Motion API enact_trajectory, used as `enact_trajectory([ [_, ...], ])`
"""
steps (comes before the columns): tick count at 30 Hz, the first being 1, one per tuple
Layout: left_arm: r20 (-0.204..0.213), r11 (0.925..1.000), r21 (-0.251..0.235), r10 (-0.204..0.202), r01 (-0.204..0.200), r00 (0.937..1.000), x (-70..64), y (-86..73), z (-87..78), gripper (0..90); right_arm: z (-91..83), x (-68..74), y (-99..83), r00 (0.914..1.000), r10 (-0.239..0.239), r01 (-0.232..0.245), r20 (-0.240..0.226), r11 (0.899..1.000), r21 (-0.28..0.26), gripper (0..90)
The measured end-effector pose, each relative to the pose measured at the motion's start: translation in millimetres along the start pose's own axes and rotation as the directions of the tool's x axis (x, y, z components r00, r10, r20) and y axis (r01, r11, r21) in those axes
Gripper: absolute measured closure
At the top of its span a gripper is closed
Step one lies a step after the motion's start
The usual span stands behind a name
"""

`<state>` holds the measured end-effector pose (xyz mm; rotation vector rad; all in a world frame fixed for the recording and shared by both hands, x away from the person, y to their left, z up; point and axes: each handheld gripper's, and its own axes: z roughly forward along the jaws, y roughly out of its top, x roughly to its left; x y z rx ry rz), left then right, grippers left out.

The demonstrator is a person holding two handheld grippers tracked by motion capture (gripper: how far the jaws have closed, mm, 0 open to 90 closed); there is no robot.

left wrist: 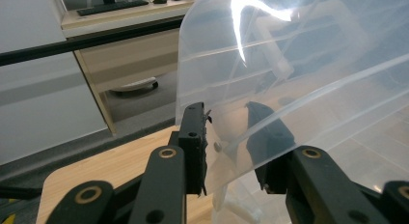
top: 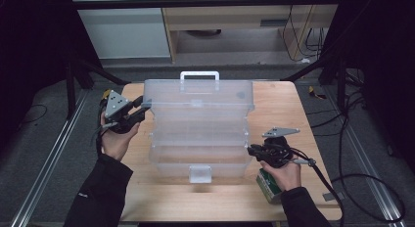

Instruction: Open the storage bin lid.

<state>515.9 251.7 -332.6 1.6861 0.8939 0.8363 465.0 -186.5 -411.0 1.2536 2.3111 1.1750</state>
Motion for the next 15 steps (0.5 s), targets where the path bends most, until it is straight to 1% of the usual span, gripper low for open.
enact_trajectory([
  [4,-0.009,0.9999,0.010,-0.008,0.008,0.9999,2.9,4.4,4.6,69.6,-0.1,0.1,0.1,1.0000,0.003,-0.003,0.000,1.000,0.003,76.6],
  [6,-0.017,0.9999,0.013,0.001,-0.001,0.9999,3.6,6.3,6.9,70.9,0.1,0.3,0.2,1.0000,0.006,-0.006,0.000,1.000,0.004,76.5],
  [9,-0.024,0.9998,0.018,0.003,-0.002,0.9997,5.0,8.3,9.6,71.7,0.3,0.3,0.4,1.0000,0.007,-0.007,-0.002,1.000,0.005,76.1],
  [11,-0.030,0.9999,0.016,0.000,0.001,0.9995,5.1,9.4,11.5,72.5,0.7,0.5,0.5,0.9999,0.011,-0.011,0.000,1.000,0.008,75.8],
  [12,-0.032,0.9999,0.016,0.005,-0.005,0.9995,5.7,10.1,12.3,72.6,0.8,0.5,0.6,0.9999,0.011,-0.011,-0.001,1.000,0.008,75.8],
  [15,-0.039,0.9999,0.013,-0.002,0.003,0.9993,7.2,11.6,15.3,73.1,1.3,0.2,0.9,1.0000,0.008,-0.008,0.001,1.000,0.008,75.5],
])
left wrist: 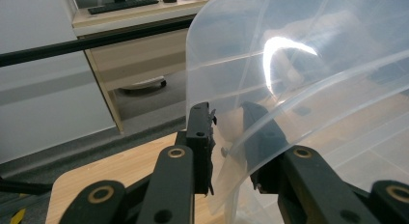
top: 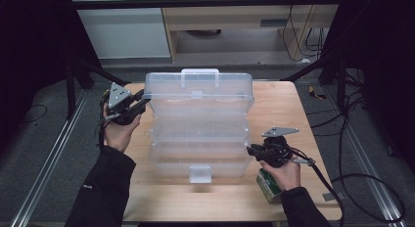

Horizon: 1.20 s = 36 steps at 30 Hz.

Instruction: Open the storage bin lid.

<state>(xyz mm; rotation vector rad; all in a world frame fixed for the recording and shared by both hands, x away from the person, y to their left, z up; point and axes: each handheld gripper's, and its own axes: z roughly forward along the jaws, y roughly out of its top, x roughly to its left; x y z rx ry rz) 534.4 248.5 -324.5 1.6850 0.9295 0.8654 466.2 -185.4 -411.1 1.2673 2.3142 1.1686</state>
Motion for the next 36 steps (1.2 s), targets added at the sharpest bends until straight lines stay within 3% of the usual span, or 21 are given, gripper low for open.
enact_trajectory([
  [17,-0.035,0.9996,-0.001,-0.027,0.027,0.9990,5.2,13.5,20.1,74.6,2.4,-0.8,1.3,1.0000,-0.003,0.002,0.006,1.000,0.007,73.0],
  [36,-0.086,0.9997,0.010,-0.023,0.024,0.9960,10.2,24.4,41.1,78.6,2.3,-0.8,1.6,1.0000,-0.004,0.004,0.003,1.000,0.013,73.1],
])
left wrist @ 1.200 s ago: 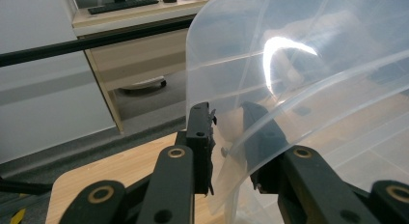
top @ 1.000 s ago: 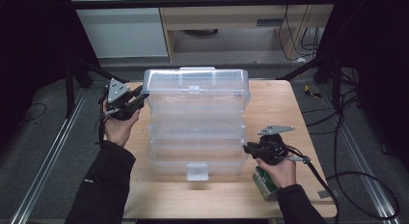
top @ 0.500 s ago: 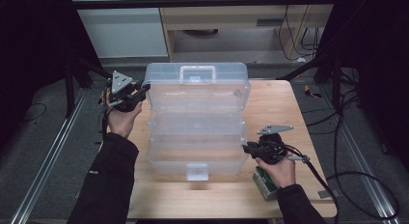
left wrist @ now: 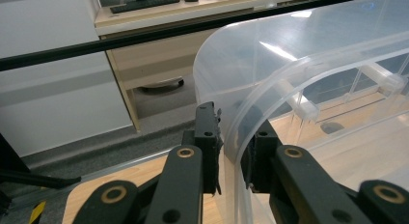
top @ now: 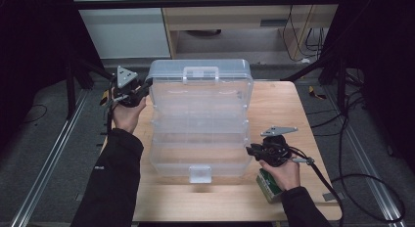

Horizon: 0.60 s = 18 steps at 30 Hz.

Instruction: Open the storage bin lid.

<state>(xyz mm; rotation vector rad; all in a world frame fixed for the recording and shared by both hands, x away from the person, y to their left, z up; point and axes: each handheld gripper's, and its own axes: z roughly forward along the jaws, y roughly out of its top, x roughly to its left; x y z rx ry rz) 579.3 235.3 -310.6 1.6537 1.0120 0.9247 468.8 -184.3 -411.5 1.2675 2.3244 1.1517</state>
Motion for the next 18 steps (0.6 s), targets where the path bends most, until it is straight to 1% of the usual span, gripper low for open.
enact_trajectory([
  [13,-0.017,0.9998,0.017,-0.012,0.013,0.9998,2.7,4.8,14.1,80.5,0.2,-0.5,0.3,1.0000,-0.001,0.001,-0.001,1.000,0.001,72.9],
  [18,-0.015,0.9995,0.010,-0.029,0.029,0.9995,5.3,4.3,20.4,80.9,0.2,-0.5,0.3,1.0000,-0.001,0.001,-0.001,1.000,0.001,72.9],
])
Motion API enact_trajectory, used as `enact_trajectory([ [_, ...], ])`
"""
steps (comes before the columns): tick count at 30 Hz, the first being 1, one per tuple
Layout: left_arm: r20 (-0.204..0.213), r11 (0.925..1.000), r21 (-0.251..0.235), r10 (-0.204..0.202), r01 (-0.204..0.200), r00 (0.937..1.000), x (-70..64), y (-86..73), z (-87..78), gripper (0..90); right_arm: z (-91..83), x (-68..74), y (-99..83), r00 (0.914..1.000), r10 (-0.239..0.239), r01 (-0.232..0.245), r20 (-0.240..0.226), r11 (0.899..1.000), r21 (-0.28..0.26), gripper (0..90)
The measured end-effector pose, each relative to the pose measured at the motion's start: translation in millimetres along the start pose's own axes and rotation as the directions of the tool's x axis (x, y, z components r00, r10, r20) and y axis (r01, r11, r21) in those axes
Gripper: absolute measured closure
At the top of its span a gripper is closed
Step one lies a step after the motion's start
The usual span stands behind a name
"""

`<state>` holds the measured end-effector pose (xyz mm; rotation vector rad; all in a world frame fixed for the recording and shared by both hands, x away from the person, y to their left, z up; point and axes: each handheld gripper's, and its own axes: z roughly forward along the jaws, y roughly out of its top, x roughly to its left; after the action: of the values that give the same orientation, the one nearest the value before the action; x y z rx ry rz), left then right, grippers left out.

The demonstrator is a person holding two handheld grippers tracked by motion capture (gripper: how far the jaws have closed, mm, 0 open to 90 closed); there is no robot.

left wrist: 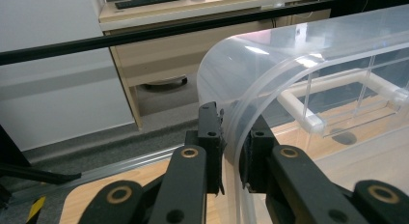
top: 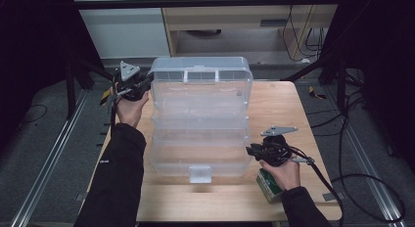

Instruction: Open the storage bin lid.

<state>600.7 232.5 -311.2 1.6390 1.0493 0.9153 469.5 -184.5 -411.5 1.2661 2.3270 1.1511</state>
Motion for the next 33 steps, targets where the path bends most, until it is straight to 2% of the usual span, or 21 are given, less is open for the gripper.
enact_trajectory([
  [15,-0.019,0.9998,0.009,-0.018,0.018,0.9997,3.7,2.1,22.8,82.9,-0.1,-0.3,0.4,1.0000,0.000,0.000,-0.003,1.000,0.005,72.8],
  [23,-0.024,0.9976,0.006,-0.069,0.069,0.9973,6.6,-1.0,36.5,83.9,0.0,-0.1,0.3,1.0000,-0.002,0.002,-0.002,1.000,0.004,72.7],
  [29,-0.030,0.9979,0.020,-0.061,0.062,0.9977,6.4,0.3,40.0,84.2,0.0,0.1,0.4,1.0000,-0.001,0.001,-0.001,1.000,0.005,72.7],
  [33,-0.028,0.9974,0.018,-0.070,0.070,0.9972,7.9,-0.9,42.6,84.3,0.3,0.7,0.5,1.0000,-0.005,0.005,0.004,1.000,0.004,72.8],
])
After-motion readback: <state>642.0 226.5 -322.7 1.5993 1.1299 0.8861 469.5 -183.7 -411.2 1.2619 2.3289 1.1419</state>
